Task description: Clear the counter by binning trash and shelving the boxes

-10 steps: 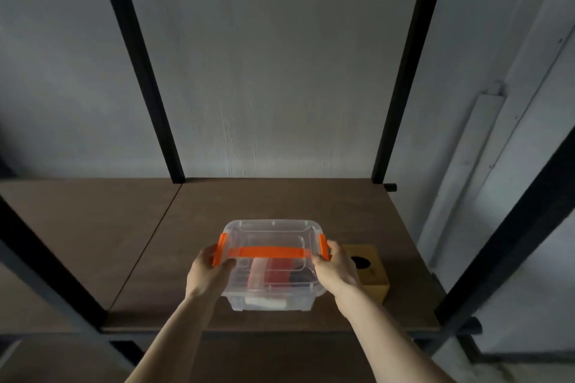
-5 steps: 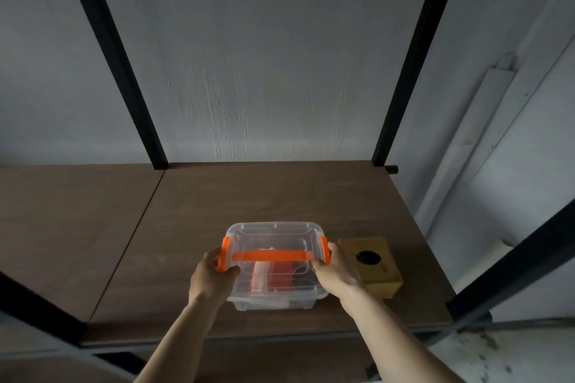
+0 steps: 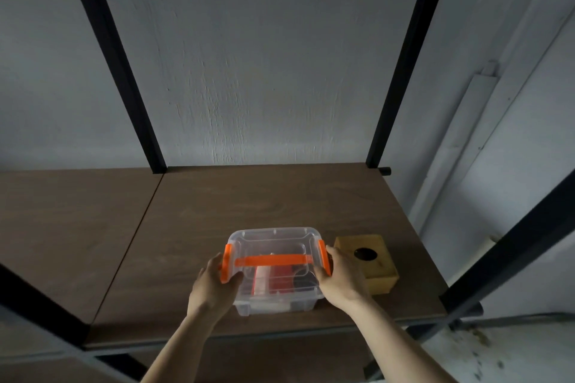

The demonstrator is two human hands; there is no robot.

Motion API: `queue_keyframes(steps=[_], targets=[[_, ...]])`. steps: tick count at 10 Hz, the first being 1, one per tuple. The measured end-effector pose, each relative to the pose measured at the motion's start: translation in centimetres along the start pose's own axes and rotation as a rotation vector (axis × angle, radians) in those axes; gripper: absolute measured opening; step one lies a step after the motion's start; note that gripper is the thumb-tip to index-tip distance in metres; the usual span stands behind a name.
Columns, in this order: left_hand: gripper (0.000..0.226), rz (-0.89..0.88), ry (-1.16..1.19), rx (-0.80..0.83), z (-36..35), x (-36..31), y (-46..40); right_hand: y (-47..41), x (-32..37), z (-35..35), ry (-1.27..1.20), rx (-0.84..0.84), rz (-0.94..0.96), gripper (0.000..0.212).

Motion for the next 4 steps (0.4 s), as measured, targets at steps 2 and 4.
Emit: queue_keyframes(steps=[2,4], targets=[[0.049,-0.16,-0.21,0.034,1.9,-1.2,2.6,3.4,0.9,1.7,0.312,-0.11,0.158,0.061],[0.077,-0.29,-0.387,0.026,2.4,-2.0,5.8,6.7,0.7,2.6,0.374,-0.204,0.287,0.065]])
Point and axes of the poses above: each hand's wrist, its own y-axis away from the middle knuckle, its own z-axis out of the back of the hand, x = y × z, the point moved 3 cm from there along -y, towards the middle knuckle, and after that the axes turned 13 degrees about y, right-handed, at the moved point
